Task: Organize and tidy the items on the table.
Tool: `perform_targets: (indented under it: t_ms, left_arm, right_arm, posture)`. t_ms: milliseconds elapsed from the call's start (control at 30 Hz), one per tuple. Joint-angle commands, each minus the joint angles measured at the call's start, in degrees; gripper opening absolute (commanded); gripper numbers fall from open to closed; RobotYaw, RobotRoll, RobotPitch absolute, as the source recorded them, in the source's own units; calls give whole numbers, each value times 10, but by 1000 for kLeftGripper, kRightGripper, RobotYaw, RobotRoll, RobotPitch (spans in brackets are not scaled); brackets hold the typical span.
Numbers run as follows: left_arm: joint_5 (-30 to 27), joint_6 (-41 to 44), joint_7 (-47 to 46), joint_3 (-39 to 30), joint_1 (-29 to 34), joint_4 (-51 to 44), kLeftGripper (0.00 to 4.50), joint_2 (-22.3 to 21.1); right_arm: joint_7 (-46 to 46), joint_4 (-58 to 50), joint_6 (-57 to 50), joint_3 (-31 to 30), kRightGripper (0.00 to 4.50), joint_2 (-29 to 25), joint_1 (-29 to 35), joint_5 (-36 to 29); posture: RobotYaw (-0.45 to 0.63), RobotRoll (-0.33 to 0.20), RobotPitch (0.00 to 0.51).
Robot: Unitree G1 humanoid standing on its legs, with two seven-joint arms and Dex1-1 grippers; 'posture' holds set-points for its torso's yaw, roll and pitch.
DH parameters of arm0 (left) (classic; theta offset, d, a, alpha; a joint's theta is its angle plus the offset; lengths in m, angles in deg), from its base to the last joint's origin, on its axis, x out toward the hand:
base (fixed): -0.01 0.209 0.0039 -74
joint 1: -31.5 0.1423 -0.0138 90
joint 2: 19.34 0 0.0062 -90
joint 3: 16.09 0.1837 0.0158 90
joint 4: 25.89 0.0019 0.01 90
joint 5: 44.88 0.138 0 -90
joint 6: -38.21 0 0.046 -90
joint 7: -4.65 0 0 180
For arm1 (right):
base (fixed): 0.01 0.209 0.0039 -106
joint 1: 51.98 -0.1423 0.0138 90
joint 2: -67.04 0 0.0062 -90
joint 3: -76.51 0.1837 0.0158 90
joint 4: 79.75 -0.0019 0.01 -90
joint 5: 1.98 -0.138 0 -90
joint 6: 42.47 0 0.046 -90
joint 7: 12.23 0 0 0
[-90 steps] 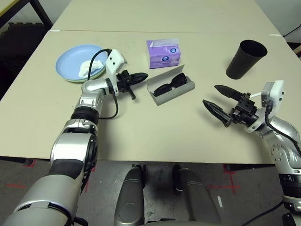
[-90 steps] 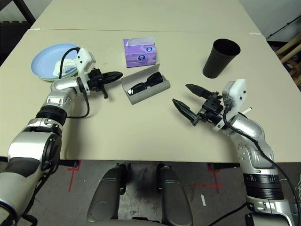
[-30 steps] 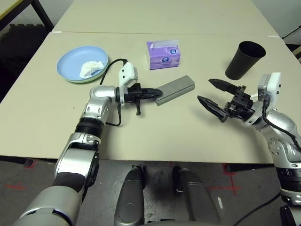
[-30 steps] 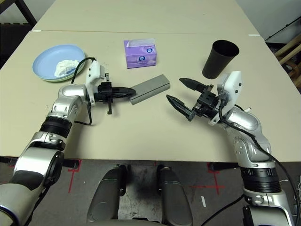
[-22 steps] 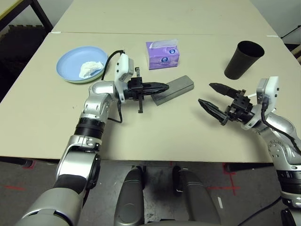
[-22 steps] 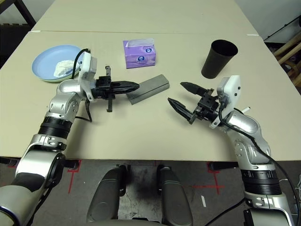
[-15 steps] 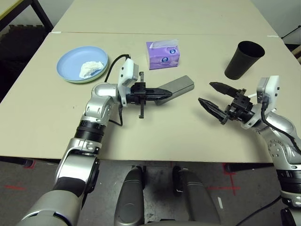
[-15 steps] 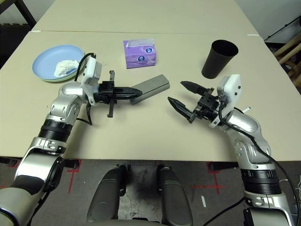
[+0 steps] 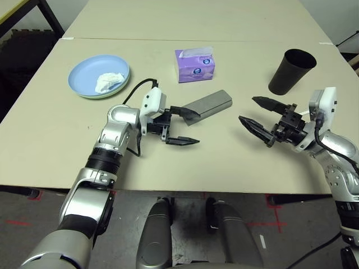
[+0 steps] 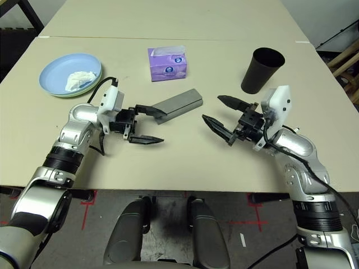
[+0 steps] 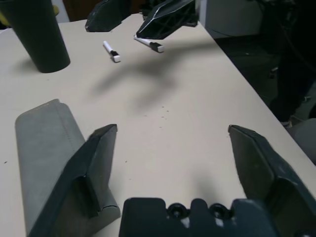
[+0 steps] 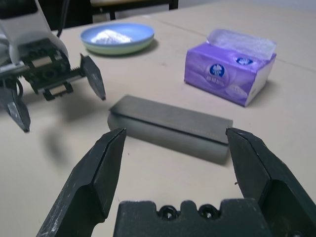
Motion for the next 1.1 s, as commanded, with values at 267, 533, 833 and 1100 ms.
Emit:
perform_targets:
  t_ms: [267, 533, 833, 1100]
  left_arm:
    - [3, -18, 1, 4, 4, 16, 4473, 9]
    - [3, -25, -10, 3, 3, 18, 4473, 13]
    - [5, -26, -22, -5, -3, 23, 4473, 8]
    - [2, -19, -31, -7, 0, 12, 4473, -2]
  right_arm:
    - [47, 50, -77, 21, 4500, -118, -36, 8]
    - [158, 113, -33, -136, 4500, -295, -77, 201]
    - [321, 302, 209, -286, 4500, -339, -260, 411]
    - [332, 410, 333, -316, 4500, -285, -318, 473]
  posture:
    - [64, 0, 198]
    - [67, 0, 200]
    - [82, 0, 209]
    - [105, 0, 221]
